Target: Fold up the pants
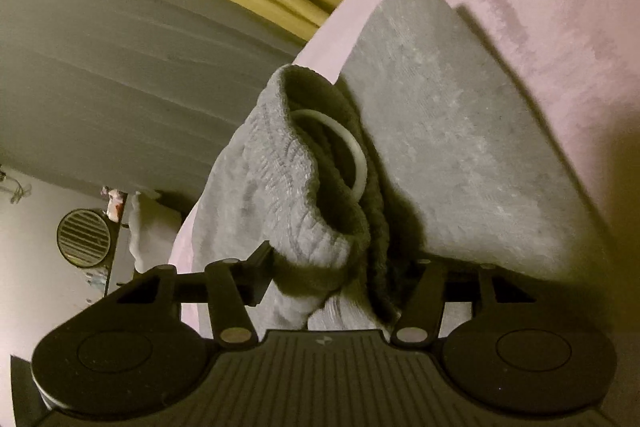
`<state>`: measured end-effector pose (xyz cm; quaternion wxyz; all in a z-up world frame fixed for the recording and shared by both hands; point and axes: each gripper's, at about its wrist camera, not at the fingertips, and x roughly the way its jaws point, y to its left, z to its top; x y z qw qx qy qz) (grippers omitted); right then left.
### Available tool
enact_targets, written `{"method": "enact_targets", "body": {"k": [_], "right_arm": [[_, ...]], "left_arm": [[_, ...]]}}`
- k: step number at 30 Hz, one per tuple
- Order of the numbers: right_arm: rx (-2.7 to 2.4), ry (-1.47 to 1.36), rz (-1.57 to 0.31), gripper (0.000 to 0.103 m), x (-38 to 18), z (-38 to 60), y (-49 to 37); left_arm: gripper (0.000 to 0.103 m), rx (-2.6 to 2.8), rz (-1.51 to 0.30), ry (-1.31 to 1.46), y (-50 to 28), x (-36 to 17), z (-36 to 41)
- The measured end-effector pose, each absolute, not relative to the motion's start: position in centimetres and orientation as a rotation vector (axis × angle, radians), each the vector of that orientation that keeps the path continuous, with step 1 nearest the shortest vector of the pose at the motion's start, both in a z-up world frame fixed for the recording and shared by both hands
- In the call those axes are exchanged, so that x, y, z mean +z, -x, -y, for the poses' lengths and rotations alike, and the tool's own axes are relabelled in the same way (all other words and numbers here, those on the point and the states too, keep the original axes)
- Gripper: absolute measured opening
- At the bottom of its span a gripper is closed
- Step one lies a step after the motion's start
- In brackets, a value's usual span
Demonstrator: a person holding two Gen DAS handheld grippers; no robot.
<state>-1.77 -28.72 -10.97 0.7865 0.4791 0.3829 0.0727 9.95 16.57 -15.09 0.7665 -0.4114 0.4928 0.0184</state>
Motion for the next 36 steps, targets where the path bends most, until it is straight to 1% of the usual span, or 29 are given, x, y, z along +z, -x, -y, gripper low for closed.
{"method": "enact_targets", "body": {"k": [1,2,4,7,25,31,36], "right_arm": [[0.151,-1.029,-0.827,0.055,-10.9,28.5,1.5],[0.142,-1.011,-0.829,0.051,-10.8,28.2,1.3],[0.118,-0.914,-0.825,0.048,-9.8,27.2,1.2],[0.104,-0.827,-0.816,0.046,-8.7,26.2,1.5],[0.116,-0.692,-0.737,0.045,-3.8,24.4,3.3],[0.145,-0.714,-0.673,0.044,-2.4,25.1,4.9],[0.110,-0.773,-0.638,0.044,-2.8,26.8,6.6]], "left_arm": [[0.100,0.046,-1.071,0.876,-9.9,-15.0,-16.5],[0.100,0.054,-1.071,0.859,-9.9,-14.9,-16.4],[0.100,0.059,-1.073,0.849,-9.9,-14.9,-16.3],[0.100,0.065,-1.074,0.851,-9.8,-14.9,-16.5],[0.100,0.078,-1.070,0.886,-9.5,-15.1,-16.7],[0.100,0.078,-1.071,0.888,-9.6,-15.2,-16.8],[0.100,0.076,-1.074,0.887,-9.7,-15.2,-16.8]]}}
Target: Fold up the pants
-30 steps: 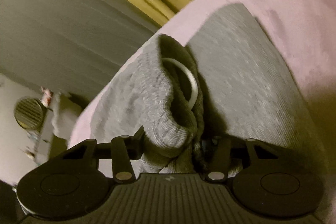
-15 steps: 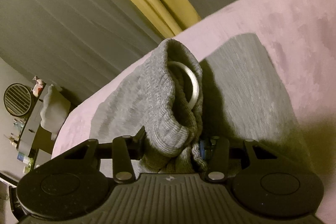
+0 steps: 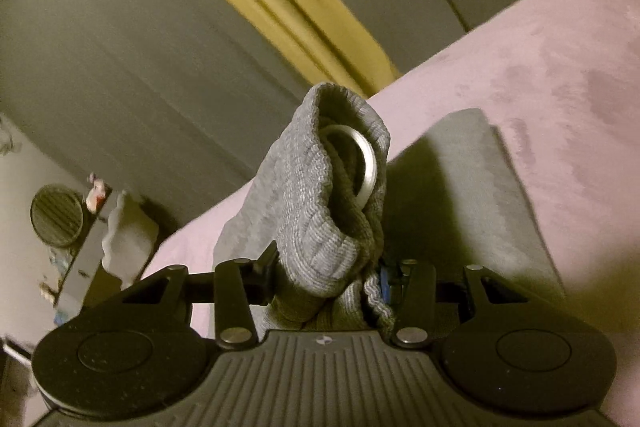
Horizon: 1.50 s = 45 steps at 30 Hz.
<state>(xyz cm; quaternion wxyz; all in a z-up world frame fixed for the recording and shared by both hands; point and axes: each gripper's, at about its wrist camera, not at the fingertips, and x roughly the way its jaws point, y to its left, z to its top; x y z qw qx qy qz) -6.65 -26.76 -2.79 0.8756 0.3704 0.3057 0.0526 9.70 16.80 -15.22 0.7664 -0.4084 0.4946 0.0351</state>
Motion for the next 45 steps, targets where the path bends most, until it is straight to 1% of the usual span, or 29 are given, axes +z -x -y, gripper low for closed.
{"method": "enact_targets", "body": {"k": [7,9,11,12,13,14,17,21,23,25,27,32,34,38,41,45], "right_arm": [[0.051,-0.822,-0.639,0.044,-4.3,28.7,8.3],[0.017,-0.779,-0.671,0.046,-4.7,28.3,8.1],[-0.079,-0.678,-0.723,0.060,-4.9,28.0,7.8],[-0.141,-0.600,-0.726,0.060,-4.6,27.7,7.9],[-0.189,-0.510,-0.715,0.064,-4.2,27.4,8.1],[-0.213,-0.448,-0.704,0.074,-3.8,27.1,8.3],[-0.191,-0.401,-0.691,0.080,-3.2,26.9,8.5],[-0.183,-0.348,-0.731,0.083,-4.1,26.1,7.8],[-0.207,-0.278,-0.770,0.094,-5.3,25.3,7.5],[-0.227,-0.238,-0.761,0.098,-6.1,25.1,7.6],[-0.227,-0.242,-0.761,0.098,-5.9,25.3,7.7],[-0.242,-0.145,-0.752,0.098,-5.2,24.3,8.4],[-0.237,-0.187,-0.764,0.098,-5.4,24.8,8.6],[-0.218,-0.434,-0.829,0.098,-6.1,27.7,8.9],[-0.229,-0.378,-0.790,0.098,-5.2,27.1,9.8],[-0.210,-0.354,-0.748,0.098,-4.0,26.6,10.4]], "left_arm": [[0.100,0.075,-1.078,0.884,-9.8,-15.2,-16.9],[0.100,0.076,-1.080,0.882,-9.8,-15.2,-16.9],[0.100,0.075,-1.082,0.878,-9.8,-15.2,-16.8],[0.100,0.074,-1.083,0.876,-9.8,-15.2,-16.8],[0.100,0.075,-1.083,0.875,-9.9,-15.2,-16.7],[0.100,0.074,-1.085,0.872,-9.9,-15.2,-16.7],[0.100,0.075,-1.091,0.856,-10.1,-15.2,-16.3],[0.100,0.069,-1.095,0.835,-10.2,-15.1,-16.0],[0.100,0.065,-1.098,0.828,-10.2,-15.0,-15.9],[0.100,0.064,-1.100,0.817,-10.2,-15.0,-15.8],[0.100,0.060,-1.104,0.798,-10.3,-14.9,-15.5],[0.100,-0.007,-1.119,0.682,-10.5,-14.2,-13.6],[0.100,-0.075,-1.113,0.624,-10.5,-13.6,-12.5],[0.100,-0.205,-1.056,0.468,-9.6,-12.0,-9.7],[0.101,-0.265,-1.030,0.317,-8.9,-11.3,-7.4],[0.101,-0.279,-1.114,0.182,-9.2,-12.4,-5.2]]}}
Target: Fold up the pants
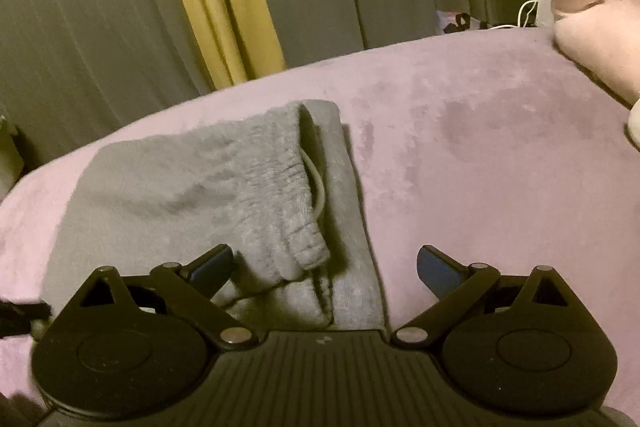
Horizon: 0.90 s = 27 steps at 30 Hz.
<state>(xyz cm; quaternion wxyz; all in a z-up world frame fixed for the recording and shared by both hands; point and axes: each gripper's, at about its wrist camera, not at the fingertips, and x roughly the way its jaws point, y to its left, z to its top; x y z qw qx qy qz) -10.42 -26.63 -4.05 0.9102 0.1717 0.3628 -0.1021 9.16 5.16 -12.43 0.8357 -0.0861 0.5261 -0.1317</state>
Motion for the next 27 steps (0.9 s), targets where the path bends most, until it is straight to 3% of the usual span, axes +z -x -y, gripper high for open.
{"method": "enact_targets", "body": {"k": [10,17,27], "right_arm": [[-0.172,-0.227,-0.815,0.098,-5.3,24.7,9.2],[-0.196,-0.353,-0.829,0.099,-7.3,25.1,9.2],[-0.129,-0.299,-0.856,0.099,-8.0,25.1,8.3]], "left_arm": [[0.103,-0.224,-1.147,0.174,-9.3,-12.8,-4.2],[0.103,-0.196,-1.111,0.066,-9.0,-12.8,-3.0],[0.103,-0.202,-1.124,0.089,-9.3,-12.9,-3.4]]}}
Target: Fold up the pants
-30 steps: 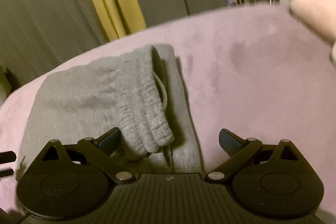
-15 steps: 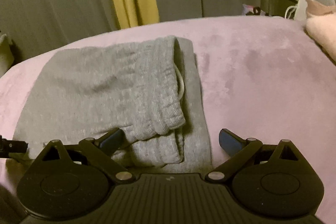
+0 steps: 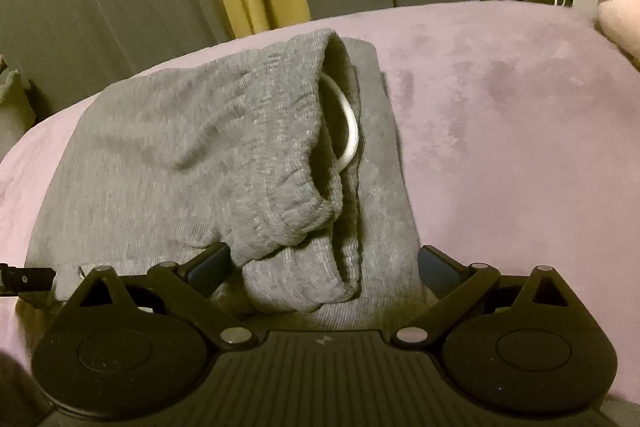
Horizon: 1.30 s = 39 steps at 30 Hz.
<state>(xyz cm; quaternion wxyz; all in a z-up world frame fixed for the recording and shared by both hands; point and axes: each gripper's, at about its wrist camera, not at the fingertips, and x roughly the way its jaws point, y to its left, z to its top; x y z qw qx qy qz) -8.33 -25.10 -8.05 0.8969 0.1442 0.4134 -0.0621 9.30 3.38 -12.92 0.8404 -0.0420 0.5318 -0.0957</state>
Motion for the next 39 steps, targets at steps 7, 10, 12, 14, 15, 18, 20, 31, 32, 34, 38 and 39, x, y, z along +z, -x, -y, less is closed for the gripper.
{"method": "enact_targets", "body": {"k": [7,10,12,14,15,18,20,31,32,34,38,39], "right_arm": [[-0.061,-0.442,-0.900,0.099,-9.5,27.4,7.4],[-0.034,-0.510,-0.912,0.099,-10.2,28.4,7.2],[-0.026,-0.511,-0.923,0.099,-10.2,28.6,7.0],[-0.019,-0.511,-0.933,0.099,-10.3,29.0,6.6],[-0.012,-0.516,-0.939,0.099,-10.4,29.2,6.4],[0.016,-0.540,-0.948,0.099,-10.1,29.9,6.2],[0.038,-0.578,-0.950,0.099,-10.1,30.9,5.7],[0.206,-0.681,-0.971,0.099,-10.1,35.7,2.5],[0.211,-0.675,-0.965,0.099,-10.0,35.9,2.2],[0.226,-0.691,-0.964,0.099,-10.1,36.6,1.1],[0.266,-0.743,-0.990,0.099,-11.4,37.1,-1.4],[0.278,-0.750,-0.993,0.099,-11.8,37.1,-1.9]], "left_arm": [[0.103,-0.209,-1.141,0.199,-9.9,-12.9,-4.8],[0.103,-0.136,-1.065,0.219,-9.8,-11.9,-5.9],[0.103,-0.088,-1.027,0.222,-10.0,-11.2,-6.5],[0.103,-0.089,-1.018,0.237,-10.5,-10.8,-6.9],[0.103,-0.120,-1.017,0.242,-10.9,-10.6,-6.8],[0.103,-0.271,-1.027,0.239,-12.4,-10.3,-6.1],[0.103,-0.378,-1.055,0.241,-13.6,-10.9,-5.5],[0.103,-0.606,-1.165,0.402,-18.6,-15.5,-5.2],[0.103,-0.637,-1.168,0.412,-18.9,-15.7,-5.0],[0.103,-0.688,-1.179,0.424,-19.4,-16.2,-4.6],[0.103,-0.745,-1.180,0.438,-20.4,-16.9,-3.9],[0.103,-0.753,-1.180,0.453,-20.7,-17.0,-3.8]]}}
